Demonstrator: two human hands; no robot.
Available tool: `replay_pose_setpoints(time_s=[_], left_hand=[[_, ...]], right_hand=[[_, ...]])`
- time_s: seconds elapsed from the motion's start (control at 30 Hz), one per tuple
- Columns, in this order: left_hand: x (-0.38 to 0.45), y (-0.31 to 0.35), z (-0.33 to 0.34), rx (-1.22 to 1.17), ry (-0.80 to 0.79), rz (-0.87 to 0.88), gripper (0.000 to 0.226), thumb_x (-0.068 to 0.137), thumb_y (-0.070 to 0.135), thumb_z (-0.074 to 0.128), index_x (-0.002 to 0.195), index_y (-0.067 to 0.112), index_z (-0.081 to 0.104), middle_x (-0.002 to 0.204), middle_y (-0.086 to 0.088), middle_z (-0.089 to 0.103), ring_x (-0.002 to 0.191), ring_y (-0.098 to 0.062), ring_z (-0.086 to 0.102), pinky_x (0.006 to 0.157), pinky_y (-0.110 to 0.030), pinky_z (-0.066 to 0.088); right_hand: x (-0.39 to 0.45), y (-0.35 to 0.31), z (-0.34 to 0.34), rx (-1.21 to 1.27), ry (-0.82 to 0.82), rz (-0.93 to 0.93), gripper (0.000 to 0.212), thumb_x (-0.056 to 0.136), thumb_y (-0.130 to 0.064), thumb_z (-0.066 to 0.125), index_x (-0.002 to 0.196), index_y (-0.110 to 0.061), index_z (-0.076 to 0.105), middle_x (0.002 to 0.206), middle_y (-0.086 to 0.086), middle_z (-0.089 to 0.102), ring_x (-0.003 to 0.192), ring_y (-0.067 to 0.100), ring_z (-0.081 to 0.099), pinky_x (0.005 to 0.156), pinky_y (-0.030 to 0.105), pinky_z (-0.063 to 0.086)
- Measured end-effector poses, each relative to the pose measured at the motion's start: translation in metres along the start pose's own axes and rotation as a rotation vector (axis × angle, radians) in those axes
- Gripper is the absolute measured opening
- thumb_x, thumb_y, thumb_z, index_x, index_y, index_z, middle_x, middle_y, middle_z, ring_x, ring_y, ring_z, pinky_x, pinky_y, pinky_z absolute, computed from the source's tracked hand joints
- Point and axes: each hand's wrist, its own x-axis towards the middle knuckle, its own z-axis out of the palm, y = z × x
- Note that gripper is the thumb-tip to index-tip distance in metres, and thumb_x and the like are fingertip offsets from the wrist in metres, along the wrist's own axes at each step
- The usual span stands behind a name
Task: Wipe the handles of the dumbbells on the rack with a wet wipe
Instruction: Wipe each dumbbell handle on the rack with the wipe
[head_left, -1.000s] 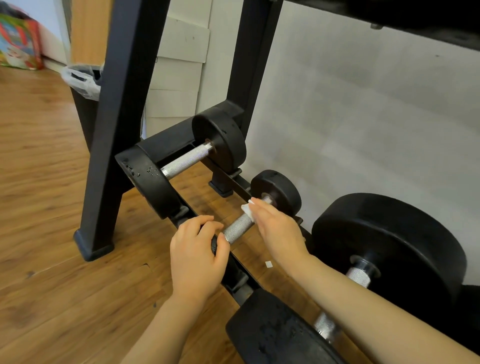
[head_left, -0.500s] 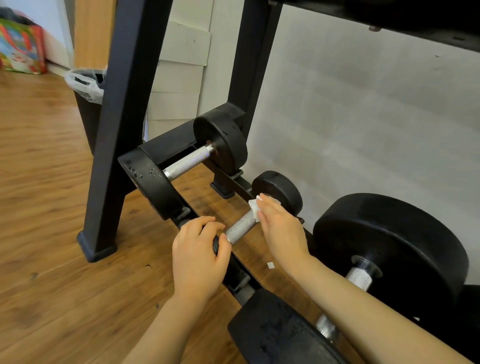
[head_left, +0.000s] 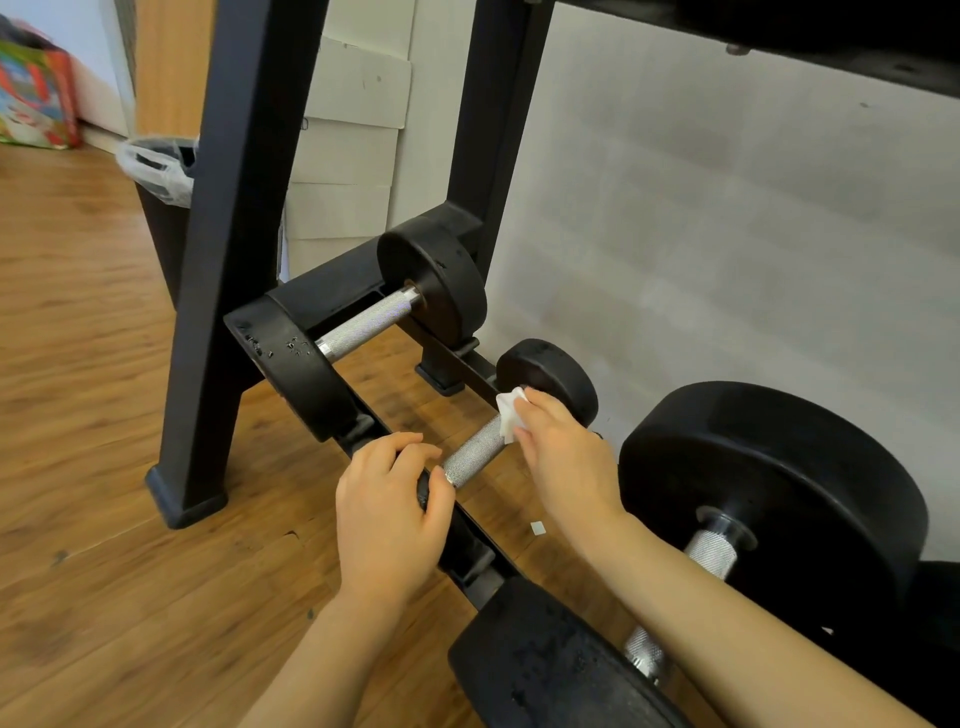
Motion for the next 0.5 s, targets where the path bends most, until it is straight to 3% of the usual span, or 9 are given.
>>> replay_pose_setpoints(time_s=[0.23,0.3,0.4,0.5], left_hand=[[0.000,-0.001,0.000,0.002,0.013,0.007,0.044,0.087,0.040,0.037,0.099,0.018,0.073,0.110,0.004,0.065,0.109,-0.018,0.056,0.089,-0.041,0.045],[-0.001,-0.001,0.001,0.003,0.019,0.009,0.044,0.087,0.040,0.037,0.098,0.018,0.073,0.110,0.004,0.065,0.108,-0.017,0.055,0.089,-0.040,0.044],[-0.001,-0.001,0.002,0.004,0.021,0.006,0.044,0.087,0.040,0.037,0.099,0.019,0.073,0.110,0.005,0.064,0.108,-0.016,0.055,0.090,-0.038,0.043],[0.000,0.000,0.001,0.011,0.016,0.003,0.045,0.087,0.041,0.036,0.099,0.019,0.073,0.110,0.005,0.065,0.108,-0.016,0.056,0.090,-0.038,0.044]], right_hand=[[-0.002,-0.006,-0.009,-0.007,0.051,0.037,0.035,0.095,-0.028,0.060,0.128,-0.015,0.060,0.116,0.002,0.057,0.083,0.018,0.064,0.062,0.030,0.058],[-0.002,-0.008,-0.010,-0.051,0.098,-0.004,0.032,0.089,-0.029,0.068,0.117,-0.013,0.068,0.106,0.003,0.064,0.081,0.017,0.063,0.059,0.029,0.056],[0.000,-0.012,-0.011,-0.188,0.152,-0.131,0.032,0.069,-0.026,0.086,0.096,-0.011,0.075,0.093,0.004,0.070,0.083,0.021,0.064,0.064,0.032,0.057],[0.001,-0.016,-0.011,-0.249,0.138,-0.178,0.036,0.059,-0.025,0.092,0.088,-0.009,0.077,0.087,0.006,0.072,0.088,0.023,0.067,0.078,0.035,0.058]])
